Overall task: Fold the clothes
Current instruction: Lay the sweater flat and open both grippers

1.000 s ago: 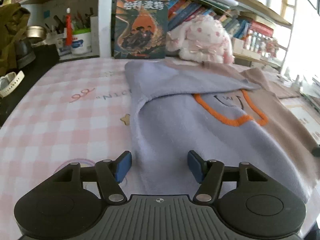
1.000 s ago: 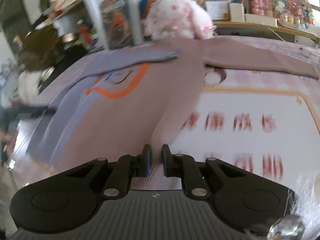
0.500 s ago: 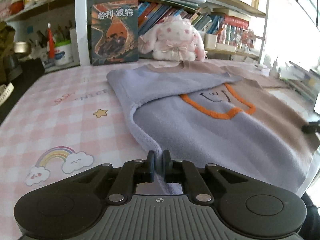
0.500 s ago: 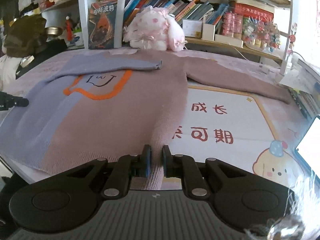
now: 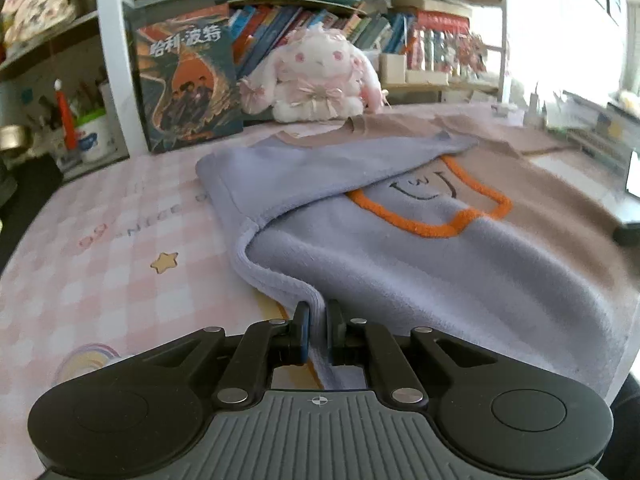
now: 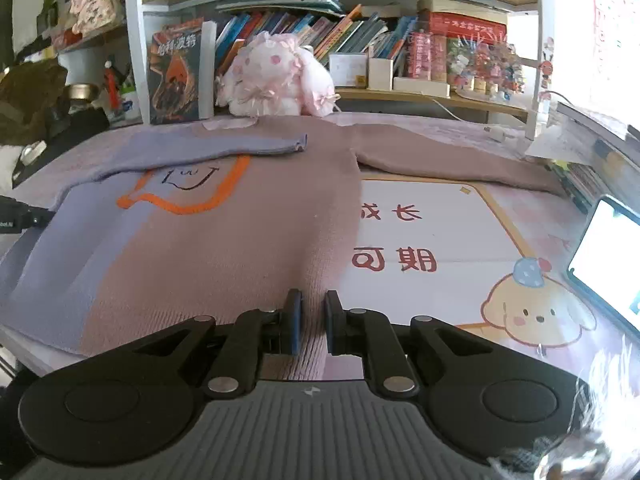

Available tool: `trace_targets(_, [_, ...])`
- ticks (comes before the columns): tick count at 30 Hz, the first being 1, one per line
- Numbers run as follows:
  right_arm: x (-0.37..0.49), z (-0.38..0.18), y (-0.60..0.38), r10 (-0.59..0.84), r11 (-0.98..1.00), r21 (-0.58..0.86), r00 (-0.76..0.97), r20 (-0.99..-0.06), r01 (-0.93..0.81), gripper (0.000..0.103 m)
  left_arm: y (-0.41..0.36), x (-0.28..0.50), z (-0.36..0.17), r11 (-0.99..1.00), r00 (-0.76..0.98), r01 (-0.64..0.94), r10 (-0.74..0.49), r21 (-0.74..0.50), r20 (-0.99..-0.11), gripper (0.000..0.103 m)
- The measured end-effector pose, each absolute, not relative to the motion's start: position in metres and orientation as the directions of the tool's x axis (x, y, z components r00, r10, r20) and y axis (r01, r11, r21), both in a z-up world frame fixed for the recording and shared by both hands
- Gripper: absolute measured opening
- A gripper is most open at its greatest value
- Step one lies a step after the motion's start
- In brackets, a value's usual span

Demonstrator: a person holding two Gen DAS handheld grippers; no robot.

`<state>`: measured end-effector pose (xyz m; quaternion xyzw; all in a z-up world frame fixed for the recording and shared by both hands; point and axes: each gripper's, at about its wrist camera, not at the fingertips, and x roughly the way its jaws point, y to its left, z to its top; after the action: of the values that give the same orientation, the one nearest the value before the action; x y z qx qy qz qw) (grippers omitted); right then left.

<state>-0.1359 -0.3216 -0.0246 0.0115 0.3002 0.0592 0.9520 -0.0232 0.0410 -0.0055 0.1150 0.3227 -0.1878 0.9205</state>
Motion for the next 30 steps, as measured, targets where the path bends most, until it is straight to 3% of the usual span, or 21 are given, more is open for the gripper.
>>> trace_targets(7, [-0.146, -0.026, -0.306, 0.172, 0.985, 0.076, 0.814, -0.555, -0.156, 0.011, 0.049, -0.014, 0.001, 0.896, 0.745, 0.379, -0.147, 0.232, -0.651, 0.015])
trace_targets(12, [-0.143, -0.028, -0.3, 0.176, 0.983, 0.046, 0.824, -0.538, -0.18, 0.011, 0.038, -0.023, 0.039, 0.908, 0.84, 0.334, -0.165, 0.252, -0.518, 0.017])
trace_targets(16, [-0.137, -0.029, -0.302, 0.175, 0.984, 0.06, 0.828, -0.532, -0.17, 0.011, -0.026, -0.015, 0.048, 0.824, 0.817, 0.474, -0.281, 0.31, -0.504, 0.019])
trace_targets(21, [-0.139, -0.031, -0.303, 0.165, 0.986, 0.067, 0.838, -0.521, -0.152, 0.011, -0.107, 0.01, 0.024, 0.718, 0.792, 0.558, -0.312, 0.416, -0.525, 0.04])
trace_targets(30, [-0.144, -0.032, -0.304, 0.166, 0.986, 0.088, 0.842, -0.513, -0.141, 0.011, -0.221, 0.056, -0.019, 0.57, 0.775, 0.614, -0.301, 0.546, -0.556, 0.04])
